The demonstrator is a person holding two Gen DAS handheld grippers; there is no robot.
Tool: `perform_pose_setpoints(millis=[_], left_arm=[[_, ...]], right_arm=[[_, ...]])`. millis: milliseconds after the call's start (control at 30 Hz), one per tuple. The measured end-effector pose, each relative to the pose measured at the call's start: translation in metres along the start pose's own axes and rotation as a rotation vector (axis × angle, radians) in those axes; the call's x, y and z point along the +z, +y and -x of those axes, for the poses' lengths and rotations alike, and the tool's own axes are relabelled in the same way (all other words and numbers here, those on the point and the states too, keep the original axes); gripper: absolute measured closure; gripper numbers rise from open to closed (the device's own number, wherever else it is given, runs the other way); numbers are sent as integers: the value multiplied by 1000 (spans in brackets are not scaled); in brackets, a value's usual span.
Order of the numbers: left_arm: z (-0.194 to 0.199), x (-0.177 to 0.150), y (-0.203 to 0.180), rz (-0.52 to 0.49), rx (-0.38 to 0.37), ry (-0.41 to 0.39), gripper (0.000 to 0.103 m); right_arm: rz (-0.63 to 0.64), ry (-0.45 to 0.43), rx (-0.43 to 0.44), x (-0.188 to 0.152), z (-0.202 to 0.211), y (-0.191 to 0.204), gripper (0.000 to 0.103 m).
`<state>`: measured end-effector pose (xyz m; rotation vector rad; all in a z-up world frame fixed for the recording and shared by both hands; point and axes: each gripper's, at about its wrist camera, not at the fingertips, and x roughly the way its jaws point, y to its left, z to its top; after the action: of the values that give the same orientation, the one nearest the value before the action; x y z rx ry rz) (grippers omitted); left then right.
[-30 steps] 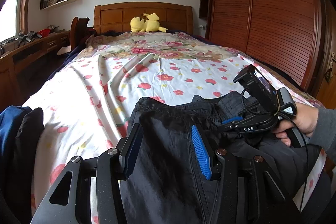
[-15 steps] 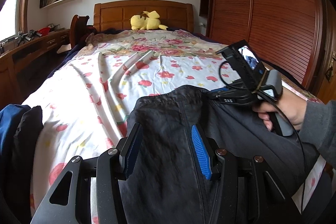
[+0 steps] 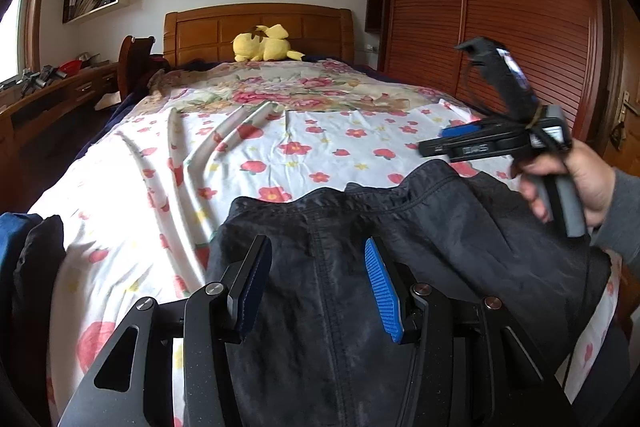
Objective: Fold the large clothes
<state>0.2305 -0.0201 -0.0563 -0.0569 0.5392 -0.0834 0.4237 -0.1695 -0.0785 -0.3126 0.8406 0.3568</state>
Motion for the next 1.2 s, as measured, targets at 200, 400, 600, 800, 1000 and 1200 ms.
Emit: perform_pose_setpoints(millis=[200,400,600,800,1000,1200], left_arm=[[-5,-2,-3,-7,-17,4,53],[-16,-3,-8,-11,-32,27,53],[-23,-3,-15,-27,-32,53,53],[-25,-1,-18,-35,-39,62,53],[-23,-2,-20,-41,-40,56,53],[-14,-2,-25,-50,-53,41,53]], right_arm=[[-94,47,-109,-36,17,-77,43],[-230,126,-169,-73,8,-143,43],[-366,221,-92,-103,-24,-175,43],[-426,223,31,-109,-30,-180,92],[-421,86,-125,-92,6,-195,96],[-430,144,-218,-93,-4,-206,96]])
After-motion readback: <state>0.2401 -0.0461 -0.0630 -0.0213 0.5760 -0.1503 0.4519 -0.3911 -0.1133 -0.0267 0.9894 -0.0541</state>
